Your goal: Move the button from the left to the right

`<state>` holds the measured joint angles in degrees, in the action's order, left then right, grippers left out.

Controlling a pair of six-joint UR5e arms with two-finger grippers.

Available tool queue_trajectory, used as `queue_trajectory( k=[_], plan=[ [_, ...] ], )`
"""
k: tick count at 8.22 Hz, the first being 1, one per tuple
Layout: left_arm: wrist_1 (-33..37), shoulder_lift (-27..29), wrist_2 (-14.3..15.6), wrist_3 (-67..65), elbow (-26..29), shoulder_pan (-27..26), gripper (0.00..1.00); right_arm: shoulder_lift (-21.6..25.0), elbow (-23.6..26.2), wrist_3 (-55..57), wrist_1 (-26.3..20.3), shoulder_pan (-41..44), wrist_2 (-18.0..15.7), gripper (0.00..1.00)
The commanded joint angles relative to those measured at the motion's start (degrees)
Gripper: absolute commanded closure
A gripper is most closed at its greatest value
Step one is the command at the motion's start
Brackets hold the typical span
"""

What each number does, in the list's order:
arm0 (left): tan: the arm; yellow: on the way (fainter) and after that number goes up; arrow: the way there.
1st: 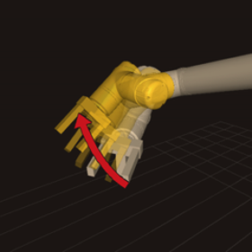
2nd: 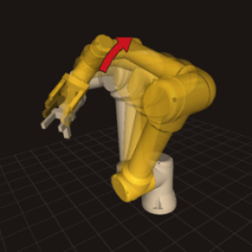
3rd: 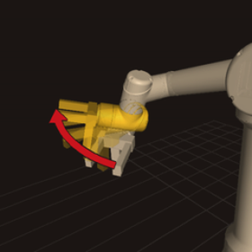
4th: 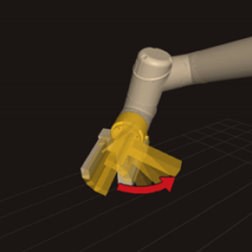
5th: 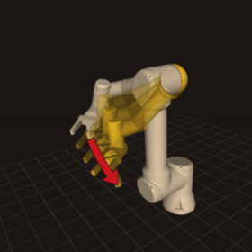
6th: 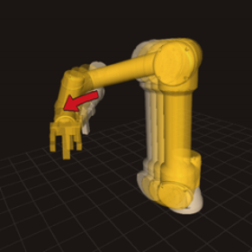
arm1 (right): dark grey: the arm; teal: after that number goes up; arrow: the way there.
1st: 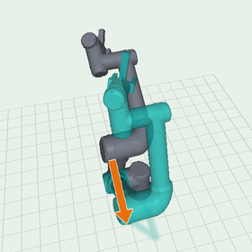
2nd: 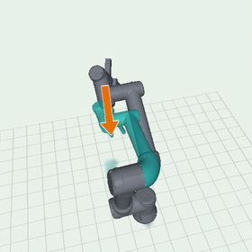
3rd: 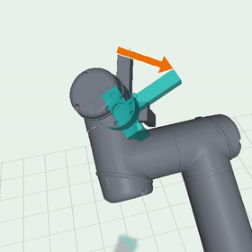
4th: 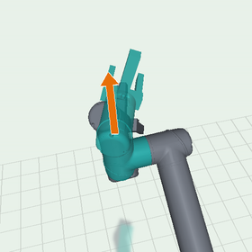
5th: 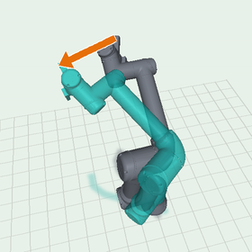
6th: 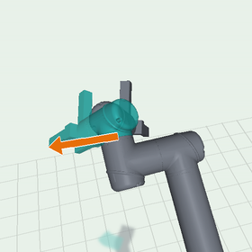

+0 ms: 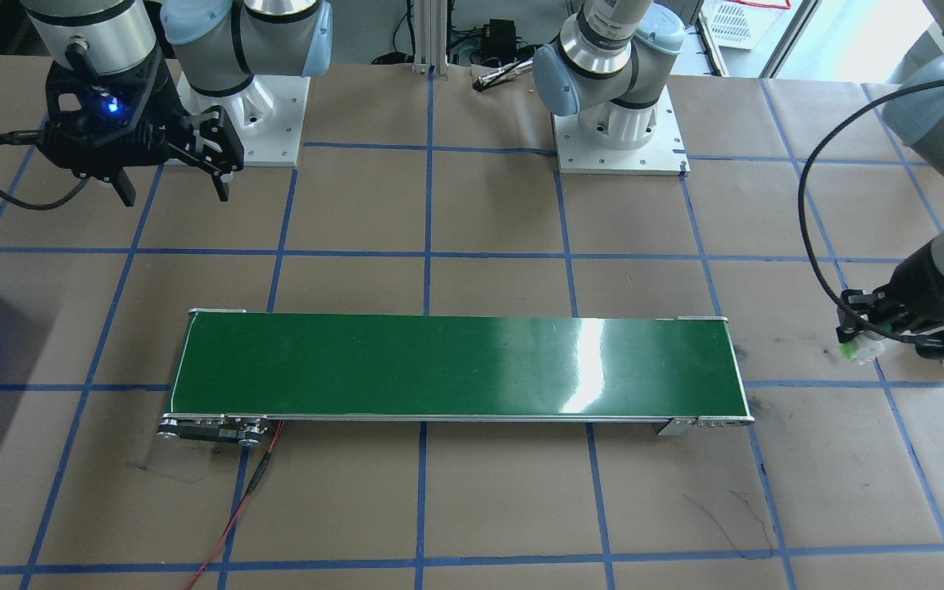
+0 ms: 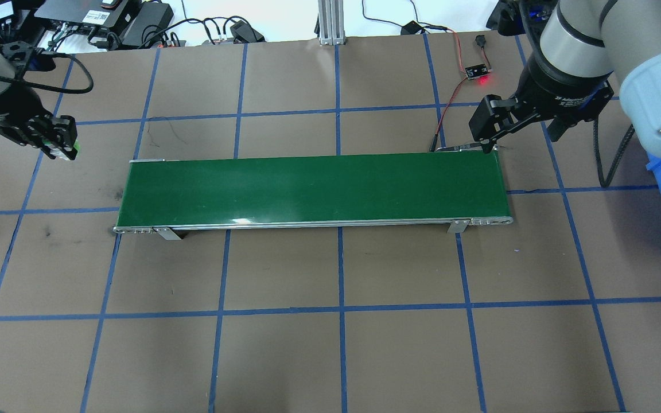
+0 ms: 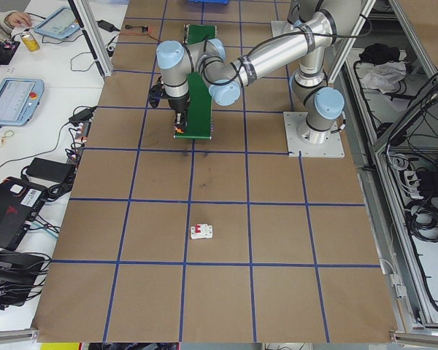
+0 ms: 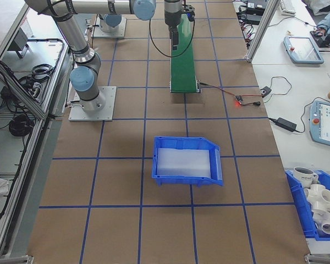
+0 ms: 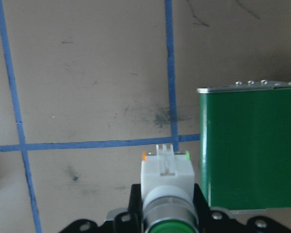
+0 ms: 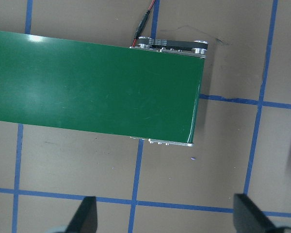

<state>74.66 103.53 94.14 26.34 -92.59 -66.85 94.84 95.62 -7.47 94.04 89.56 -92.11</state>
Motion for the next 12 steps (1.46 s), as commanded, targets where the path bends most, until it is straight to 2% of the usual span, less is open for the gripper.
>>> queue_trajectory(
  k=[1, 3, 4, 8, 12],
  plan=[
    [0.1, 0.3, -0.3, -6.5, -0.5, -6.3, 1.00, 0.0, 0.0, -0.1, 0.0, 0.0, 0.0, 0.00],
    [-1.0, 1.1, -3.4, -9.3, -4.5, -6.8, 1.00, 0.0, 0.0, 0.0, 0.0, 0.0, 0.0, 0.00],
    [-1.3, 1.1, -3.3, -9.2, -6.1, -6.7, 1.00, 0.0, 0.0, -0.1, 0.1, 0.0, 0.1, 0.00],
    [-5.2, 4.4, -3.1, -9.0, -6.1, -6.7, 1.00, -0.2, 0.0, -0.1, 0.1, 0.0, 0.1, 0.00],
    [-5.1, 6.4, -3.0, -9.2, -6.0, -6.7, 1.00, -0.2, 0.0, -0.1, 0.1, 0.0, 0.1, 0.00]
  ],
)
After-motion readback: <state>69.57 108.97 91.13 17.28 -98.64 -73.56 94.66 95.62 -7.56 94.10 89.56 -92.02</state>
